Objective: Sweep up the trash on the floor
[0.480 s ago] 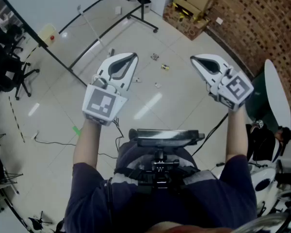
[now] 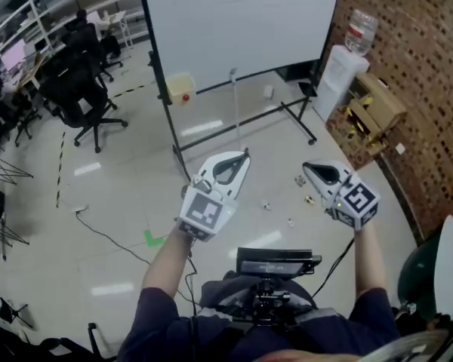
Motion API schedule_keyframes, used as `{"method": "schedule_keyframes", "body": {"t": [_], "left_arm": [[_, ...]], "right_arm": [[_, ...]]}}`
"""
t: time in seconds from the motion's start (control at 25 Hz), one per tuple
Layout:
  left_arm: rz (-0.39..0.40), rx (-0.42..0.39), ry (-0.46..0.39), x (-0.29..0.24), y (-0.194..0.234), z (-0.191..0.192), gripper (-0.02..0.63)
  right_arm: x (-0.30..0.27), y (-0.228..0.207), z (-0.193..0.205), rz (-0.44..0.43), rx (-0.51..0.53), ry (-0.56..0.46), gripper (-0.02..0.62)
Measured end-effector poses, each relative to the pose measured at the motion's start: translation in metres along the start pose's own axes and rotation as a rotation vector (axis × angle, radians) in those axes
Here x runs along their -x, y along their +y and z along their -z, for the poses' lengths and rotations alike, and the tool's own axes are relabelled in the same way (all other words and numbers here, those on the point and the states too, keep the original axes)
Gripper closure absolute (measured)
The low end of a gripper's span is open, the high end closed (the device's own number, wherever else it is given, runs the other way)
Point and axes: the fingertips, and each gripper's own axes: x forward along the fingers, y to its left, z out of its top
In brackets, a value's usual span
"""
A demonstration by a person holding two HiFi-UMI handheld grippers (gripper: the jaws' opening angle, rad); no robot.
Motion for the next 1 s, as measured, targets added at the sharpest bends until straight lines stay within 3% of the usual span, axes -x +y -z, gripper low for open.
{"method": "schedule_keyframes", "body": {"t": [0.12, 0.4, 0.52, 0.64, 0.84, 1.0], "left_arm": [[-0.057, 0.006, 0.020, 0.016, 0.027, 0.006, 0.601], [-0.194, 0.031, 0.079, 0.028, 0.093, 0.039, 0.601], [-0.225, 0.040, 0.117, 0.016, 0.095, 0.046, 0.601], [-0.254, 0.061, 0.166, -0.011, 0.106, 0.055, 0.601], [-0.296, 0.013, 0.232, -0.082, 0.130, 0.060, 0.601], [-0.328, 0.033, 0.261, -0.116, 0.139, 0.072, 0.601]], "right_arm": [[-0.038, 0.008, -0.024, -0.022, -0.020, -0.017, 0.577], [-0.135, 0.007, -0.040, -0.168, 0.074, -0.073, 0.577], [-0.144, -0.012, -0.027, -0.210, 0.065, -0.084, 0.577], [-0.154, -0.038, -0.009, -0.232, -0.006, -0.091, 0.577], [-0.175, -0.104, 0.020, -0.305, -0.079, -0.126, 0.577], [-0.194, -0.140, 0.048, -0.329, -0.097, -0.099, 0.577]]}}
